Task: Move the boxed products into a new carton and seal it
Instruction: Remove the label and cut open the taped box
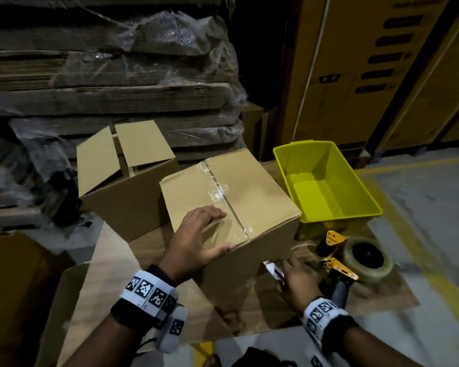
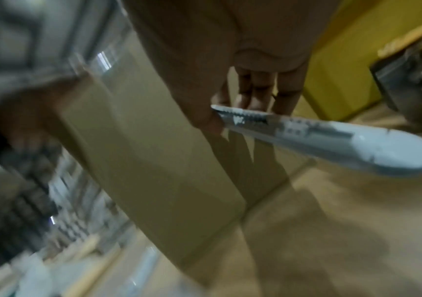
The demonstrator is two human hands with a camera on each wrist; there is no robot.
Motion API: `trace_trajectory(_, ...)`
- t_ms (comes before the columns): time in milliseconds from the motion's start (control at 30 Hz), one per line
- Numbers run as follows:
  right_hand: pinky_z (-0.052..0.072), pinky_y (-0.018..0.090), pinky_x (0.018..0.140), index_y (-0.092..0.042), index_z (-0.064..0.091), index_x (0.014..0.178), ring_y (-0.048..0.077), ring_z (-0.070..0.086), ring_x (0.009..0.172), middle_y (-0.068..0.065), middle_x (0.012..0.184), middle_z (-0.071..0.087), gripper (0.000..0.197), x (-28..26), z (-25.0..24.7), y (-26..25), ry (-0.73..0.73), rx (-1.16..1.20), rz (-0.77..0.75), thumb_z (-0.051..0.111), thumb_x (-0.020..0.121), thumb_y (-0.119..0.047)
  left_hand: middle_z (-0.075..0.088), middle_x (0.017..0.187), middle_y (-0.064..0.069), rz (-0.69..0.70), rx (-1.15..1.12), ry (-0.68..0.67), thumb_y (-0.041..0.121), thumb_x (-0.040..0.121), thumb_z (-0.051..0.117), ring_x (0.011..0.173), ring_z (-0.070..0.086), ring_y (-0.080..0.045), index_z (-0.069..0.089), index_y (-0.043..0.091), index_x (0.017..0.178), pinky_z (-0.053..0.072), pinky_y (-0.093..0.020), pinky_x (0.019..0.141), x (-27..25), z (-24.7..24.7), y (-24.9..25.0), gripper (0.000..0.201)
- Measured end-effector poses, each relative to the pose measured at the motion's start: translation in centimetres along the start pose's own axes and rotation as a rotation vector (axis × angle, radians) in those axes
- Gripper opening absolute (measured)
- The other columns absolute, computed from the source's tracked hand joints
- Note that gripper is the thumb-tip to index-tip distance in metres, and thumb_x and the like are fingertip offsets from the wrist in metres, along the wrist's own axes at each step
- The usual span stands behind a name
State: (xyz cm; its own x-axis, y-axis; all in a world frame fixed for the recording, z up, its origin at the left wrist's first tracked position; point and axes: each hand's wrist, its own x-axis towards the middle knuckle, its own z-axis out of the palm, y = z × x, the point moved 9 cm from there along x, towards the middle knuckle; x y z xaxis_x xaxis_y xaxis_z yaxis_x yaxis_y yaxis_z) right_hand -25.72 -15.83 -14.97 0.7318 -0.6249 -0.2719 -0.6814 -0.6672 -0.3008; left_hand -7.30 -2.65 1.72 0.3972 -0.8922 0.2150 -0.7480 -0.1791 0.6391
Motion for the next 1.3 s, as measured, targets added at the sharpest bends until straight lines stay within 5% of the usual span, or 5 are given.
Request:
trace_trajectory(133,0.043,0.030,0.073,-0.025,0.050,0.103,0.009,0.055,0.087,-0.009,0.100,0.047,0.023,-3.4,-5.1,-0.9,0.281,0.430,-0.170,0.061,0.083,-0.023,0.044,0.143,0.017,0.040,-0.002,-0.084,0.062,0.071,0.075,0.137,0.034,-0.002,0.051,0.034,0.134,0.036,-0.039,0.113,-0.1,0.0,-0.5,0.072)
trace_trajectory(267,0.043,0.015,0.069,-0.031,0.055,0.115,-0.001,0.060,0.083,-0.017,0.094,0.063,0.032,-5.7,-8.4,-1.0,0.354,0.682,-0.201,0.061,0.085,-0.019,0.039,0.145,0.020,0.088,0.143,-0.109,0.070,0.070,0.067,0.133,0.032,0.002,0.050,0.038,0.136,0.033,-0.034,0.110,0.2,0.5,-0.1,0.075)
trace_trajectory(467,0.048,0.028,0.095,-0.023,0.059,0.128,0.002,0.058,0.112,-0.012,0.120,0.063,0.042,-5.8,-10.4,-3.1,0.433,0.619,-0.212,0.057,0.086,-0.031,0.045,0.140,0.019,0.102,0.143,-0.078,0.076,0.067,0.063,0.129,0.037,-0.001,0.052,0.038,0.133,0.032,-0.035,0.104,0.5,0.2,0.0,0.077)
trace_trajectory(1033,0.050,0.038,0.090,-0.022,0.061,0.126,0.012,0.060,0.107,-0.006,0.115,0.064,0.046,-6.1,-11.0,-4.0,0.533,0.493,-0.118,0.053,0.085,-0.043,0.049,0.137,0.017,0.116,0.143,-0.047,0.073,0.071,0.060,0.127,0.041,-0.004,0.057,0.036,0.127,0.037,-0.040,0.103,0.3,0.1,-0.2,0.067)
trace_trajectory(1300,0.051,0.034,0.086,-0.020,0.060,0.128,0.015,0.061,0.101,-0.003,0.109,0.064,0.044,-6.2,-11.5,-4.6,0.571,0.449,-0.103,0.058,0.086,-0.033,0.049,0.136,0.017,0.124,0.129,-0.033,0.070,0.073,0.061,0.126,0.041,-0.002,0.058,0.034,0.126,0.038,-0.039,0.102,0.3,0.0,-0.1,0.064)
